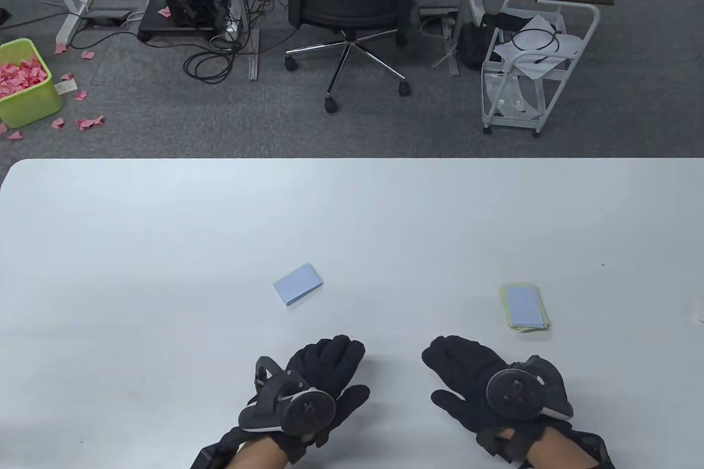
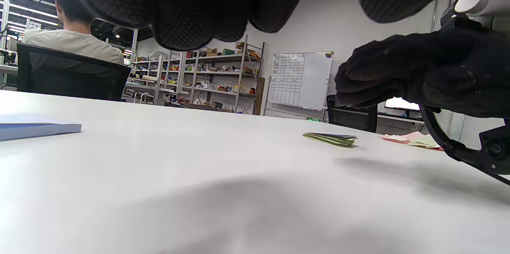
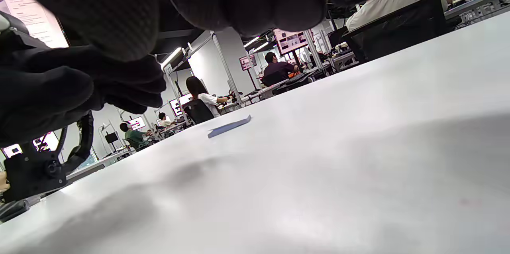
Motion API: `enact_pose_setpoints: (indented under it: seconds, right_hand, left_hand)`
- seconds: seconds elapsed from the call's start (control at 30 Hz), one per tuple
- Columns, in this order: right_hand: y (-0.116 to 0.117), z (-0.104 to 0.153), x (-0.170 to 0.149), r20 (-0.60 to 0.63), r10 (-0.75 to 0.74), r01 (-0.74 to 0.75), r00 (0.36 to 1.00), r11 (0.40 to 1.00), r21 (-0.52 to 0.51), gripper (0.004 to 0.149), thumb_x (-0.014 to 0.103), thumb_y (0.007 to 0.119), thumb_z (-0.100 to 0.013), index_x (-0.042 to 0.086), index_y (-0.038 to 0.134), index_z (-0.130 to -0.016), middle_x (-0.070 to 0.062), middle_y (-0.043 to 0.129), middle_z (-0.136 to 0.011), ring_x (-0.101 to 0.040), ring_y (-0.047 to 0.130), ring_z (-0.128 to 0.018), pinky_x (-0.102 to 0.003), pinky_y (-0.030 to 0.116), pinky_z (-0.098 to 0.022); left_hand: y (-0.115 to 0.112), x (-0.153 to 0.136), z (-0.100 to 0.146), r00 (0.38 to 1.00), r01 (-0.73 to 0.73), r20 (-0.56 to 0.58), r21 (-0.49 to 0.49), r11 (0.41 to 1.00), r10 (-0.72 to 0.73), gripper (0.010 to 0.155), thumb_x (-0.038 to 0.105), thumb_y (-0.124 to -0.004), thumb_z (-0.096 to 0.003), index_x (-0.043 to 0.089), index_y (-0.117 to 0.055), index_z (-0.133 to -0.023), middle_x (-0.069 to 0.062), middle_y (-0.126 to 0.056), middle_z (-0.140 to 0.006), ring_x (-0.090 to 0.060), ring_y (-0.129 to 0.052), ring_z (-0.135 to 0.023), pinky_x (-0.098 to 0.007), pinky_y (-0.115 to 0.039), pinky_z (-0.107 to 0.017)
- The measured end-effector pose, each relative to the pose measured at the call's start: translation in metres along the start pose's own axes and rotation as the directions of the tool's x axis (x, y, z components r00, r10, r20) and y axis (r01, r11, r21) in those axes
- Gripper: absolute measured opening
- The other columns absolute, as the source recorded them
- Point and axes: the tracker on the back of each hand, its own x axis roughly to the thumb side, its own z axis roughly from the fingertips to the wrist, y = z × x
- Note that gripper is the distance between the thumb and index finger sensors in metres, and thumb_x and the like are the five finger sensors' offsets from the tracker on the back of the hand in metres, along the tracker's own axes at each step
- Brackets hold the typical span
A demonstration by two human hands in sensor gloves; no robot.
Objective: Tear off the sticky note
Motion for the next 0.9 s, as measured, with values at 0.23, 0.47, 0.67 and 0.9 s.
enact_pose_setpoints:
  seconds: [0.23,0.47,0.67,0.9]
  right_hand:
    - [0.000,0.001,0.001,-0.002,0.007,-0.007,1.000,1.000,0.000,0.066,0.051,0.083,-0.044,0.023,0.059,-0.098,-0.005,0.059,-0.104,-0.035,0.064,-0.096,-0.054,0.057,-0.070]
    - [-0.004,0.002,-0.001,-0.027,-0.014,0.014,1.000,1.000,-0.012,0.066,0.051,0.083,-0.044,0.023,0.060,-0.098,-0.005,0.059,-0.104,-0.035,0.064,-0.096,-0.054,0.057,-0.070]
    - [-0.004,0.003,0.002,-0.017,-0.004,0.003,1.000,1.000,-0.015,0.065,0.051,0.083,-0.044,0.023,0.060,-0.098,-0.005,0.060,-0.104,-0.035,0.065,-0.096,-0.054,0.057,-0.069]
    - [-0.004,0.003,0.003,-0.012,0.000,0.000,1.000,1.000,-0.003,0.065,0.051,0.083,-0.044,0.023,0.060,-0.098,-0.005,0.060,-0.104,-0.035,0.066,-0.096,-0.054,0.057,-0.069]
  left_hand:
    - [0.000,0.001,0.000,1.000,0.002,0.003,0.008,1.000,-0.002,0.072,0.054,-0.072,-0.0602,0.003,-0.067,-0.111,-0.028,-0.068,-0.107,-0.052,-0.079,-0.086,-0.064,-0.070,-0.059]
    - [-0.004,-0.014,-0.007,0.997,0.019,-0.068,-0.027,0.999,-0.021,0.072,0.053,-0.075,-0.0595,0.003,-0.066,-0.111,-0.028,-0.068,-0.107,-0.050,-0.080,-0.085,-0.063,-0.071,-0.059]
    - [-0.001,-0.052,-0.022,0.968,0.009,-0.251,-0.070,0.998,-0.026,0.075,0.052,-0.081,-0.0575,0.003,-0.065,-0.112,-0.028,-0.065,-0.108,-0.051,-0.077,-0.087,-0.063,-0.070,-0.060]
    - [-0.005,-0.101,-0.051,0.905,0.013,-0.418,-0.156,0.988,-0.078,0.080,0.053,-0.083,-0.0562,0.001,-0.060,-0.113,-0.030,-0.060,-0.110,-0.054,-0.072,-0.090,-0.065,-0.067,-0.062]
